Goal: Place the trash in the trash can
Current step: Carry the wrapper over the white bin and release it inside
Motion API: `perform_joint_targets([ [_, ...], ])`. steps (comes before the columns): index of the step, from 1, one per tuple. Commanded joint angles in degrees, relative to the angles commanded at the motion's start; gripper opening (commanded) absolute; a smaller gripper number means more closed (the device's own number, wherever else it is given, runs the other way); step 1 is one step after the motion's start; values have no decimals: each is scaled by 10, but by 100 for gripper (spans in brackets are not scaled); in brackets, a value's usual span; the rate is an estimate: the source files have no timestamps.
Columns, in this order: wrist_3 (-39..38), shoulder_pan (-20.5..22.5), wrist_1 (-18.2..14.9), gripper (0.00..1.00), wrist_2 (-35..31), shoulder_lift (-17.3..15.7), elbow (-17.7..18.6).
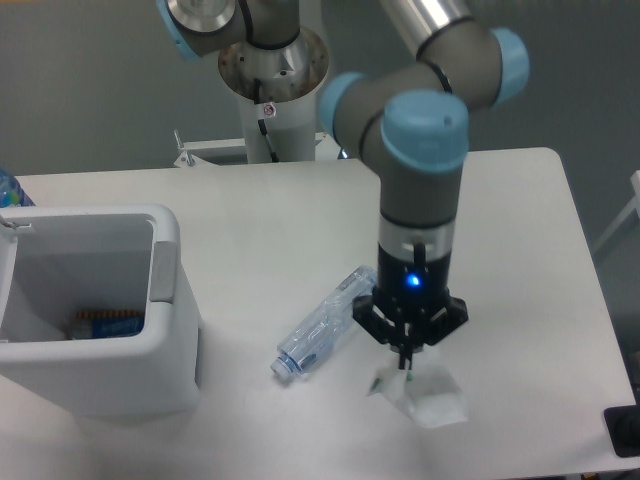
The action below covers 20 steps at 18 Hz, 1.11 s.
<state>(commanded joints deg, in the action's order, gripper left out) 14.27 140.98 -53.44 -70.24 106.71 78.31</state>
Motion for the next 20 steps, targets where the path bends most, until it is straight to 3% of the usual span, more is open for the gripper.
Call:
perform_joint_targets([
  [7,-89,-55,-2,0,27,-75,24],
  [13,-139,-117,-2,0,53,-93,29],
  [20,-144,-129,0,0,136,-129,64],
])
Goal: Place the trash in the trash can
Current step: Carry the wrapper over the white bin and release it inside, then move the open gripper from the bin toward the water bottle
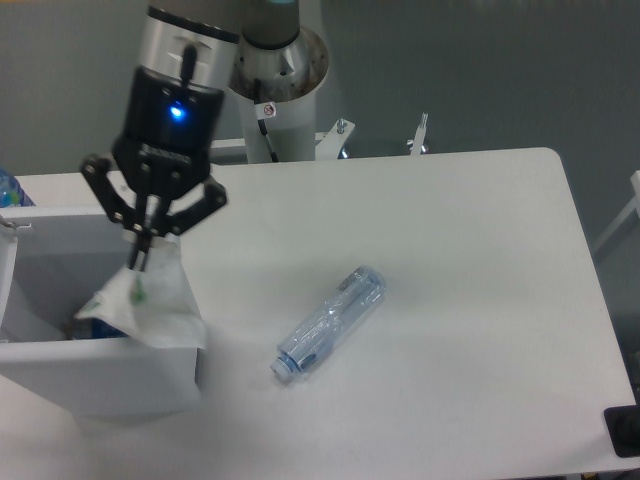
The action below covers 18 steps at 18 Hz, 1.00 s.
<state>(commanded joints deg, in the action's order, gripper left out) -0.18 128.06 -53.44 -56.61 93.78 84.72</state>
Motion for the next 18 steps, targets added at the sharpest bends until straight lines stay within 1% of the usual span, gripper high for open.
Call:
perform_joint_targets([
  [3,3,-4,1,0,18,-3,14],
  [5,10,-24,2,0,17,1,25],
  [6,17,-28,2,2,17,4,28],
  [7,21,-30,2,6,18,7,28],
  [8,24,-30,2,18,17,13,28],
  [9,33,-30,3,50,17,16,27],
  [10,51,-31,8,79,17,18,26],
  [11,70,-31,13,97,17,18,26],
  [12,73,-31,13,100,17,21,24],
  [15,69,-29,13,100,19,21,16],
  [17,76,-23,28,100,13,21,17],
  [18,76,-11,39,100,12,21,18],
])
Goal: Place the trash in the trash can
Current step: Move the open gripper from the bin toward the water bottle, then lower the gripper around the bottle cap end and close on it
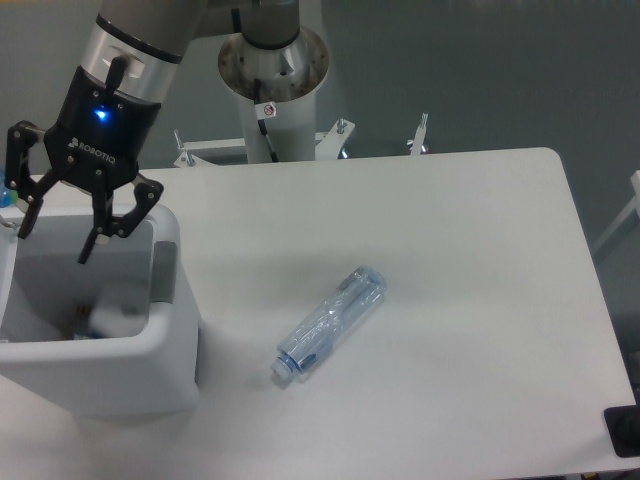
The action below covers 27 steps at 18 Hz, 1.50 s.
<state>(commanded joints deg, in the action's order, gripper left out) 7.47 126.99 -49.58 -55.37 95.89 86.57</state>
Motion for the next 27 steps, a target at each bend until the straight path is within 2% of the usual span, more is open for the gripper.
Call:
perform_joint_targets([
  [4,-14,37,7,100,-23,8,0],
  [7,3,62,8,100,-83,8,4],
  [9,56,80,7,100,-119,14,4],
  [11,115,103,6,100,-121,17,10],
  [14,254,125,2,100,-122,37,29],
  [18,372,131,1,100,-129,71,45],
  [20,433,131,3,100,-161,96,49],
  [22,470,130,4,100,-181,120,50],
  [24,475,129,5,100,-182,144,49],
  [27,470,127,4,100,-183,159,62],
])
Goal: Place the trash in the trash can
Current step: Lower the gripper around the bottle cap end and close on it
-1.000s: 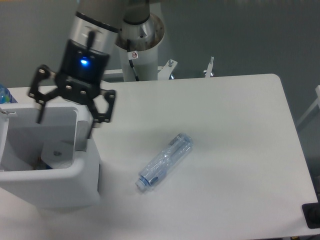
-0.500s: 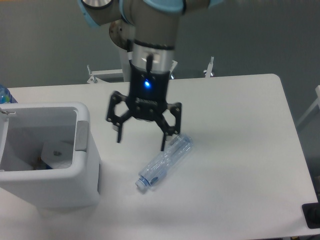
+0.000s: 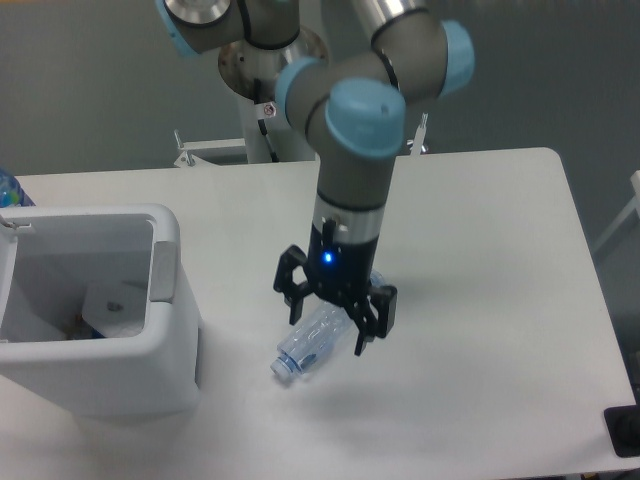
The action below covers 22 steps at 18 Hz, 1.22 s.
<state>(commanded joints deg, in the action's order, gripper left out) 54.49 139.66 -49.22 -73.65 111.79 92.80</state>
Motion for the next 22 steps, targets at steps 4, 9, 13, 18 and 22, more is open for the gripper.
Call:
perform_joint_targets([
  [4,6,-3,2,100,3,24,-2],
  [9,-7,-39,2,100,4,55,0],
  [13,-13,-45,3,100,2,69,3],
  [18,-11,-57,4,100,-18,95,-5],
  [22,-10,-62,6,100,-39,107,-5],
])
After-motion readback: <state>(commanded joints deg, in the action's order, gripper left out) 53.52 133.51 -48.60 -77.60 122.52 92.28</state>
